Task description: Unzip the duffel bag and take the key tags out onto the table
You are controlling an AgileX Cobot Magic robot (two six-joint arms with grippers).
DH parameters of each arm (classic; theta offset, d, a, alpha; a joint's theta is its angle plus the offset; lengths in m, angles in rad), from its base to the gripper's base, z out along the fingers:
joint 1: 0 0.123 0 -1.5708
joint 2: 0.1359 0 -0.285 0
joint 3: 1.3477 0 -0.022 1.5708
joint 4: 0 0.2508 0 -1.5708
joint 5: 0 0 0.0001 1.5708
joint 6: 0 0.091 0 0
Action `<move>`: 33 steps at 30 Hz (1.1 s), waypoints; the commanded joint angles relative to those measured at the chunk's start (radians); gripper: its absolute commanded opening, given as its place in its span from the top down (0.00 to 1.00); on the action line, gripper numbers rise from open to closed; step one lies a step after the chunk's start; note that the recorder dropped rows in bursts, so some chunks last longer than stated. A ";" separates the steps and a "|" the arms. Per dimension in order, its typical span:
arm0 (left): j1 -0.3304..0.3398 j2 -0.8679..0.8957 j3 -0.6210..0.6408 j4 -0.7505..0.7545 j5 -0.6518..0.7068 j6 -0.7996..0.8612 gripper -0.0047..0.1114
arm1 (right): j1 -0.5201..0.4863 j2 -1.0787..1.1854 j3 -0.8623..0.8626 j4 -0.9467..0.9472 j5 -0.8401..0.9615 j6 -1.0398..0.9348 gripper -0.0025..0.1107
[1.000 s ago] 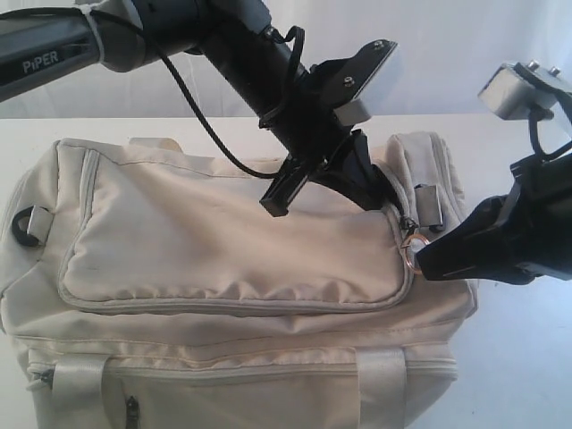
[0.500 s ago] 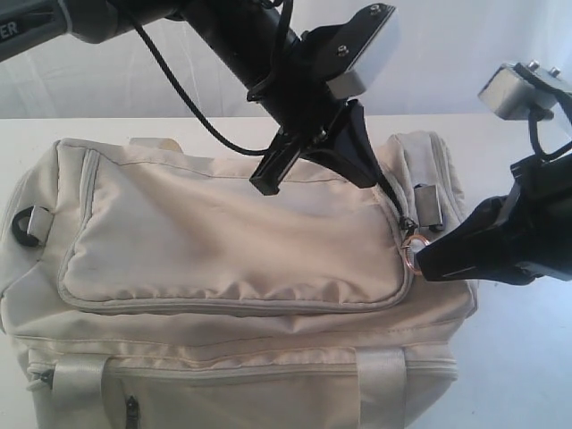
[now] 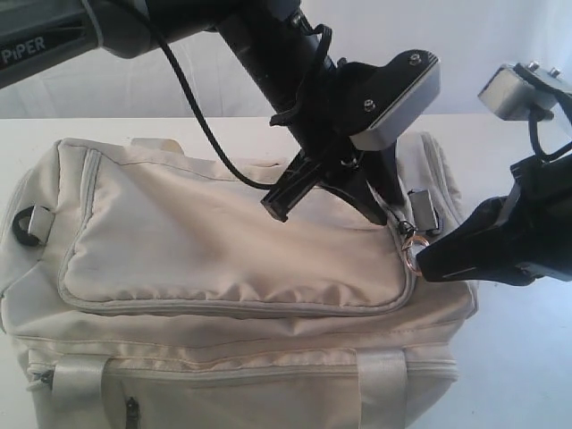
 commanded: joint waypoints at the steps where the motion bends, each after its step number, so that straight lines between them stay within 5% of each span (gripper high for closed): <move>1: -0.005 0.009 0.002 0.015 0.091 -0.012 0.95 | 0.001 -0.008 0.004 0.013 0.022 0.002 0.98; 16: -0.003 -0.019 -0.006 0.120 -0.098 -0.126 0.96 | 0.001 -0.040 0.093 0.031 0.109 0.002 0.98; 24: -0.003 -0.019 -0.006 0.120 -0.145 -0.155 0.96 | 0.002 -0.081 0.295 0.319 0.042 -0.169 0.98; 33: -0.003 -0.019 -0.006 0.113 -0.151 -0.158 0.96 | 0.246 -0.035 0.357 0.499 -0.265 -0.244 0.98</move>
